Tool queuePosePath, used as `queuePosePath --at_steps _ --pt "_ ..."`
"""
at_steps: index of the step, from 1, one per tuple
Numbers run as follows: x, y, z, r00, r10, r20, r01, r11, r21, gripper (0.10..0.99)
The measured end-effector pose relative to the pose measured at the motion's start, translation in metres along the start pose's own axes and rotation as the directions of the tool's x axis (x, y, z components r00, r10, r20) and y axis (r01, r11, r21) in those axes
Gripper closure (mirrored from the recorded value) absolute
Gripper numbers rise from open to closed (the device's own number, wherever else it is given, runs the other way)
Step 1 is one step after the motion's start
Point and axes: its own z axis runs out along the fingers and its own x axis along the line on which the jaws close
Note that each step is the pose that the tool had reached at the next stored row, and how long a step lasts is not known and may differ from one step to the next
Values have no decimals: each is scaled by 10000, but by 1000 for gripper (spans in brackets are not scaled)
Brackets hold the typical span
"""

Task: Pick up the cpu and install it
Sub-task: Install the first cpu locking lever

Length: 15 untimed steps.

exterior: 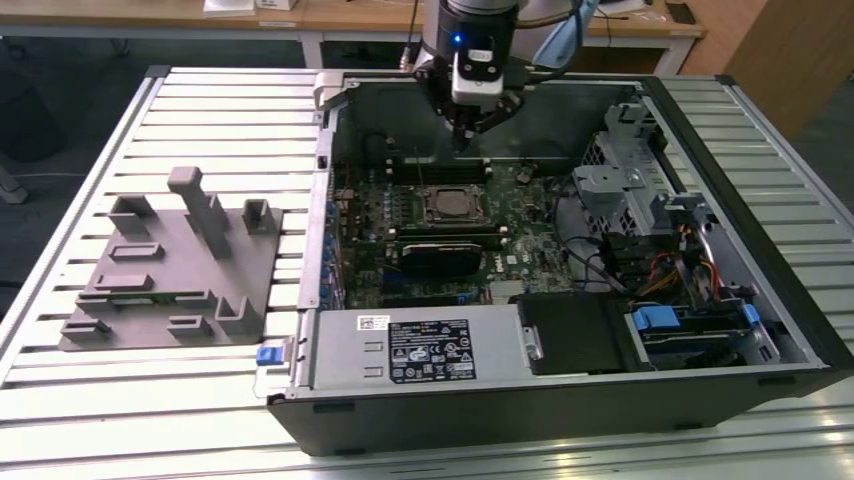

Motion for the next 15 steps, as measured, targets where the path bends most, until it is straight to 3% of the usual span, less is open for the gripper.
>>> queuePosePath --at_steps 4,9,12,15 --pt "0 0 2 9976 -695 -10 695 9976 -1 980" --pt "0 0 3 9901 -1402 -18 1402 9901 -3 980" --pt "0 0 3 9820 -1887 -24 1887 9820 -5 980" --pt "0 0 4 9703 -2421 -31 2421 9703 -6 980"
